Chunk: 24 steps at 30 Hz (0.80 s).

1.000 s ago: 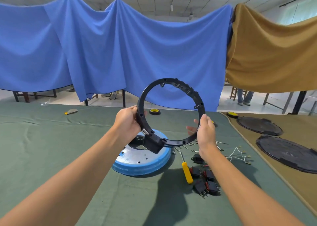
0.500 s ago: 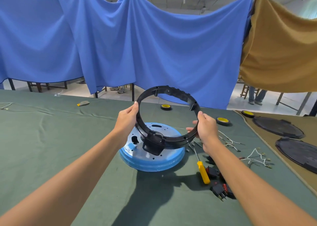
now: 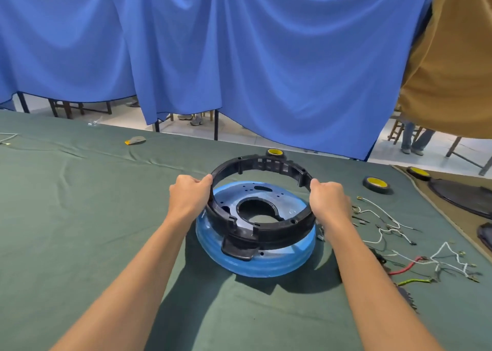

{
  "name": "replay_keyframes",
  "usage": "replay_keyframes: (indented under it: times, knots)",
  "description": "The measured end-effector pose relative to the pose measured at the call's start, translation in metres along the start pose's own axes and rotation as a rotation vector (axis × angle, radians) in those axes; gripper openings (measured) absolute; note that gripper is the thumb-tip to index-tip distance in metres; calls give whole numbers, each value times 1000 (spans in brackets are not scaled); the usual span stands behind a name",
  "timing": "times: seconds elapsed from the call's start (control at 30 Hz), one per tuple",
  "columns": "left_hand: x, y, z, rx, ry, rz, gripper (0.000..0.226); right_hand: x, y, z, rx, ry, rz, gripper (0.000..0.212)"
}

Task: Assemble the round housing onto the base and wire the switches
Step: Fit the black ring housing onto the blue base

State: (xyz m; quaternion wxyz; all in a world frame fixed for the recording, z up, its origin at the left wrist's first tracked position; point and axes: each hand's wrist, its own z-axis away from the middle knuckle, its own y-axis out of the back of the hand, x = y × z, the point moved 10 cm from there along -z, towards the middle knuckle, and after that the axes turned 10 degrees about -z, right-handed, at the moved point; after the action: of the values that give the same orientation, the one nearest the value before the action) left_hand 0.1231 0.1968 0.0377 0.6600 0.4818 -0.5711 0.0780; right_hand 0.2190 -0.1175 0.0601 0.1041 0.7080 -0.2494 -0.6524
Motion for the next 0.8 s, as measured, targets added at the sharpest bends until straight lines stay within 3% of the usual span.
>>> replay_keyframes:
  times: [0.13, 0.37, 0.47, 0.57, 0.67, 0.8]
  knots:
    - [-7, -12, -18, -65, 28, 25, 39, -1, -4, -8, -62, 15, 12, 38]
    - [-9, -19, -39, -125, -2, -26, 48, 2, -15, -12, -304, 7, 98, 32]
    - [-7, -22, -37, -152, -49, -89, 33, -1, -17, -9, -394, 16, 183, 25]
    - [-4, -29, -36, -209, -105, -84, 23, -2, -12, -5, -384, 31, 240, 29]
    - [-2, -34, -36, -261, -124, -57, 21, -6, -10, -4, -331, 55, 149, 42]
    - [7, -44, -26, -334, -132, -5, 39, -6, -10, -2, -303, 81, 139, 40]
